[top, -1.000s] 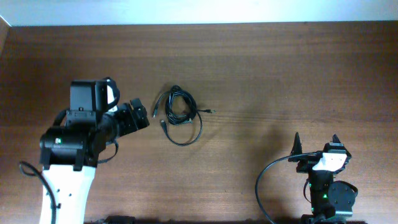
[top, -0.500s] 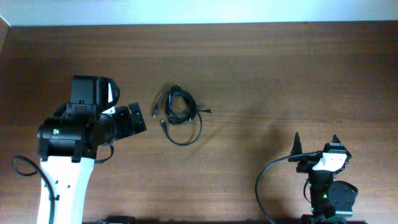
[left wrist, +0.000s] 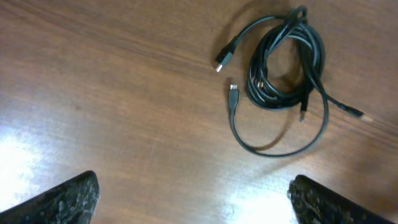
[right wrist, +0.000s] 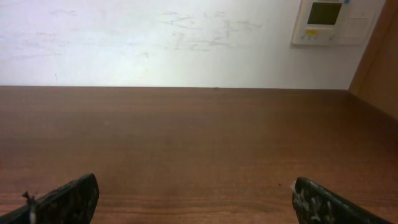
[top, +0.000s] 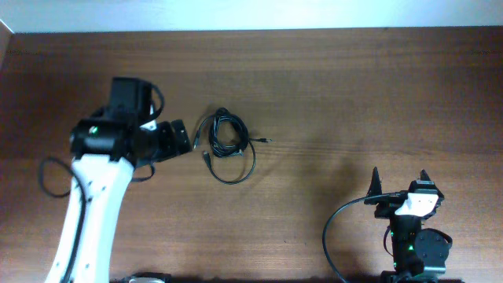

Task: Untangle cables
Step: 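Move the left gripper forward toward the black cable bundle, then lower the left gripper onto the bundle and close on the coils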

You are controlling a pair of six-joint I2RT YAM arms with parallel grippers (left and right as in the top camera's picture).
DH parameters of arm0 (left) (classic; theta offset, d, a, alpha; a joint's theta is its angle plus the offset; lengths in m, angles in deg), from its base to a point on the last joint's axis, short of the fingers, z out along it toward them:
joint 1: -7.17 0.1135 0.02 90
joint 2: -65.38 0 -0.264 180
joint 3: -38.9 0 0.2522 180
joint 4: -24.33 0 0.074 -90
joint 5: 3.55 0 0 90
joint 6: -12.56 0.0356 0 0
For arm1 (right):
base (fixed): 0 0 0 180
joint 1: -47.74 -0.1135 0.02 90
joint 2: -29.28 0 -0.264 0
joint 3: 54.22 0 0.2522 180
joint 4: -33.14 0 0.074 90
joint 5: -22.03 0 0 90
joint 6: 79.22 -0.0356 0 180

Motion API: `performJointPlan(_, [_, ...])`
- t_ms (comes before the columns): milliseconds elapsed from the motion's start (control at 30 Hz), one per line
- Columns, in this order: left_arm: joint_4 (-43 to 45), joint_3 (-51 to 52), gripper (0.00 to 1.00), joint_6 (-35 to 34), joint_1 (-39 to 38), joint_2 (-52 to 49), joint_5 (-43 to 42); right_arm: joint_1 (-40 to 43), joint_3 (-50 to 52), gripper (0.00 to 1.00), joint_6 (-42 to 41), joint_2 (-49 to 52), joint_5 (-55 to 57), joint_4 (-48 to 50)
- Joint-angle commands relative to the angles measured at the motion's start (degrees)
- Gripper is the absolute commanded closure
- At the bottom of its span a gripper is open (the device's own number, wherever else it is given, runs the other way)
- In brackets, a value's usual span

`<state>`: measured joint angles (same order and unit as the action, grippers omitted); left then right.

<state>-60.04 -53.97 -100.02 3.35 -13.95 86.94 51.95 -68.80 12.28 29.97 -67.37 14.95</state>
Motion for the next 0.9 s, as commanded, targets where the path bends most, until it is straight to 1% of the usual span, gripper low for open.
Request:
performJointPlan(0, [2.5,-0.9,0.01,-1.4,-1.9,-6.5,-1.4,0.4,0.5,0.02,-0.2,-0.3,-0.1,-0.1])
performJointPlan(100, [5.8,-0.9,0.01,-1.4,-2.7,-12.0,-9.8,0.4,0.5,0.02,-0.2,-0.3,-0.1,-0.1])
performJointPlan(133, [6.8,-0.9,0.01,-1.4,-2.8,-12.9,-10.1,0.4,0.5,0.02,-0.2,-0.3,-0.1,-0.1])
performJointPlan(367, [13.2,-0.8,0.01,-1.4,-5.7,-18.1,-10.1,0.4,0.5,0.02,-0.2,-0.3,-0.1,-0.1])
performJointPlan(533, [20.9,-0.8,0.00,-1.4,-8.2,-21.7,-8.1,0.4,0.5,0.01,-0.2,-0.3,-0.1,-0.1])
performJointPlan(600, [22.5,-0.8,0.01,-1.4,-9.2,-25.0,-5.3,0.4,0.5,0.02,-0.2,-0.3,-0.1,-0.1])
performJointPlan(633, [22.7,-0.8,0.03,-1.4,-9.2,-26.8,-3.9,0.4,0.5,0.02,-0.2,-0.3,-0.1,-0.1])
performJointPlan(667, [22.9,-0.8,0.08,-1.4,-9.2,-28.1,-3.7,0.4,0.5,0.01,-0.2,-0.3,-0.1,-0.1])
performJointPlan(700, [24.2,-0.8,0.16,-1.7,-9.2,-30.8,-3.7,0.4,0.5,0.01,-0.2,-0.3,-0.1,-0.1])
performJointPlan(733, [25.7,-0.8,0.16,-5.0,-9.2,-33.9,-3.7,0.4,0.5,0.02,-0.2,-0.3,-0.1,-0.1])
performJointPlan(767, [26.4,-0.8,0.21,-6.6,-9.2,-35.4,-3.7,0.4,0.5,0.01,-0.2,-0.3,-0.1,-0.1])
performJointPlan(800, [26.7,-0.8,0.27,-8.4,-9.2,-37.0,-3.7,0.4,0.5,0.01,-0.2,-0.3,-0.1,-0.1])
performJointPlan(867, [26.4,-0.8,0.46,-9.6,-9.2,-39.8,-4.0,0.4,0.5,0.02,-0.2,-0.3,-0.1,-0.1])
